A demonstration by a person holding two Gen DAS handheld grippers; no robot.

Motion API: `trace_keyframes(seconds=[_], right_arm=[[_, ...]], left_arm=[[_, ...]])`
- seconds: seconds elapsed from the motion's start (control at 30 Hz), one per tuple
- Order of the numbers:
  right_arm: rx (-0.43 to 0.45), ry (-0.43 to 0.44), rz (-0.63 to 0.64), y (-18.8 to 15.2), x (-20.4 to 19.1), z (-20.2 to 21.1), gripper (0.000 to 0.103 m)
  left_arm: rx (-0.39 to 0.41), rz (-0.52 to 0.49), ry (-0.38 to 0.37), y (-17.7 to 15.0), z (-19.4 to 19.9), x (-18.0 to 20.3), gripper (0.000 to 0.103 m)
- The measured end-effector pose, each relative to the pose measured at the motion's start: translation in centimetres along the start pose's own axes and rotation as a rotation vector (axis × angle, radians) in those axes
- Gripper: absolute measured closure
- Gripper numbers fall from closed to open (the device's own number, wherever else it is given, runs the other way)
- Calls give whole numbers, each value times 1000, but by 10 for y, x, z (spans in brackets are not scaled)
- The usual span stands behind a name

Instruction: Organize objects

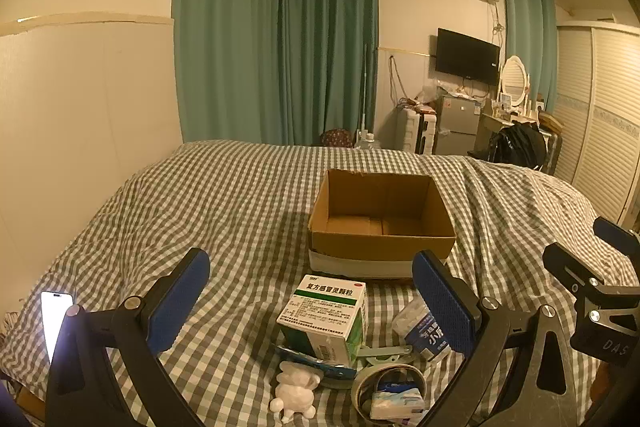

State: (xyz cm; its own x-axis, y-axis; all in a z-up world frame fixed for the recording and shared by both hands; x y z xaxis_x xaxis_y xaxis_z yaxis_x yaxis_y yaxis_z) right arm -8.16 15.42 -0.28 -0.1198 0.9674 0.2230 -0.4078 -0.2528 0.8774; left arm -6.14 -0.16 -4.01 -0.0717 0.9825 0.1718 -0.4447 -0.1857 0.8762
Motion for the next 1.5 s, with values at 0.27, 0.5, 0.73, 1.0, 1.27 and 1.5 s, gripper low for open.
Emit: trace_keyframes(seconds=[0.27,0.5,0.73,1.0,1.27,1.5], right_arm=[[16,4,7,3,-3,3,0],[13,5,4,3,-3,2,0],[23,7,9,3,0,8,0],[21,6,2,1,3,7,0],[24,23,11,4,1,8,0],[20,53,29,7,-4,8,0]], left_arm=[[3,10,2,1,2,-4,0],[-7,7,1,0,-1,-3,0],[-3,3,3,0,0,-2,0],[-1,-8,1,-2,3,3,0],[-1,-7,2,-3,3,3,0],[-5,-15,11,-4,2,2,0]])
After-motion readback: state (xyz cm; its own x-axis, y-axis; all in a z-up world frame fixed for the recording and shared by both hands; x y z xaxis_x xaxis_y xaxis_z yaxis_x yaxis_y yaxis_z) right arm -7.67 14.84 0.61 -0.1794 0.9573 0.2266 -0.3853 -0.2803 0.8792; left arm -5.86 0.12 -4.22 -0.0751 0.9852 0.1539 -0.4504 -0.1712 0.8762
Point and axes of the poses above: each gripper's, at about its wrist camera, not at the fingertips, and z roughly against the way its jaws point, x to its right, y to its top, the point moved 6 cm from there along -z, roughly the way its jaws point, and after that the axes turned 10 degrees about z, right-handed, at the moved point
